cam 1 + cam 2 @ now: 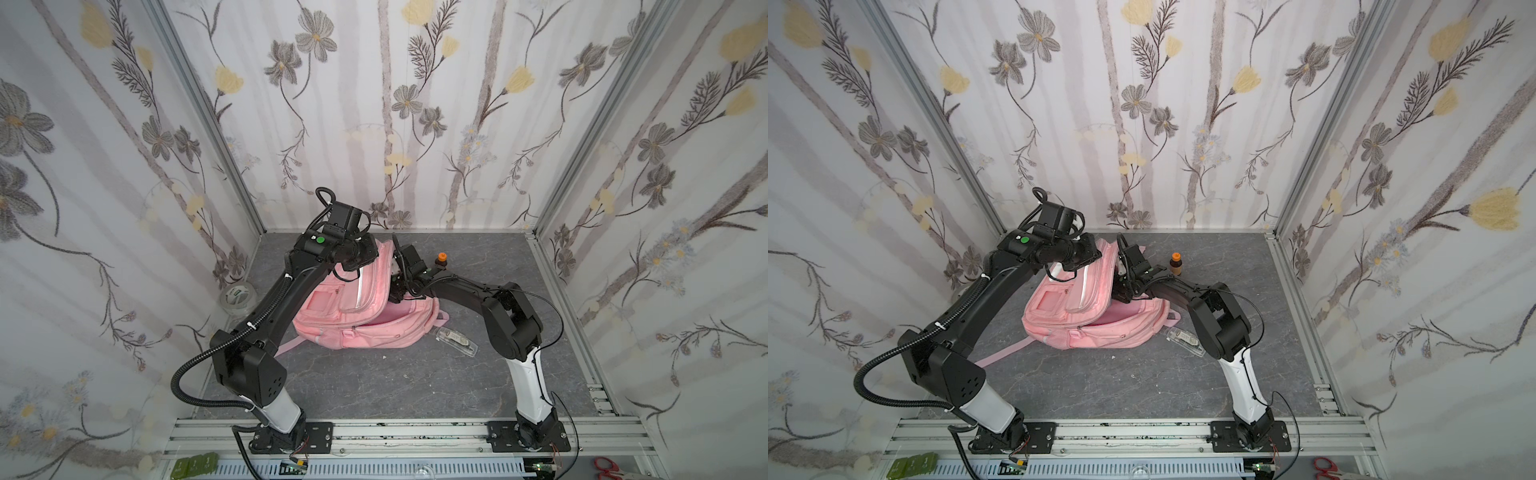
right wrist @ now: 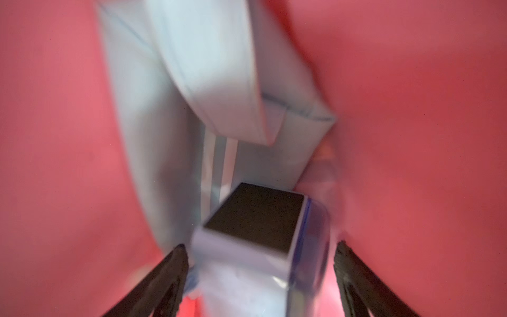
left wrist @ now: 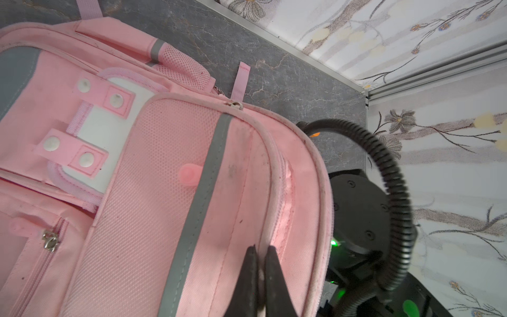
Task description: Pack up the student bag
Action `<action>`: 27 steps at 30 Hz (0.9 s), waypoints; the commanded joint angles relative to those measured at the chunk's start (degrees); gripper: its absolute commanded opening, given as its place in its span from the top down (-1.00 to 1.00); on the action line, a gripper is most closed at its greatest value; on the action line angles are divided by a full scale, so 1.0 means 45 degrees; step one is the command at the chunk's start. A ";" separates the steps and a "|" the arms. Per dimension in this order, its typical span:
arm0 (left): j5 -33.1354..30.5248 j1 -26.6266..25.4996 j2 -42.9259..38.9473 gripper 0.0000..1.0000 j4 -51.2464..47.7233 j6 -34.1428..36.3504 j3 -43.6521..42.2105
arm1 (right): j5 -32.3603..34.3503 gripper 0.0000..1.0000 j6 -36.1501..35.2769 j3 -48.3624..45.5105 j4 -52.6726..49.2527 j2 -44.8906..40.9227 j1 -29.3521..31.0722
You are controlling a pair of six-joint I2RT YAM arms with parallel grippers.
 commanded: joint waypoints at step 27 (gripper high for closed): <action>-0.2813 0.0125 -0.3060 -0.90 0.2121 0.4061 -0.1741 | 0.1482 -0.03 -0.4169 -0.3640 -0.3495 -0.7020 -0.4019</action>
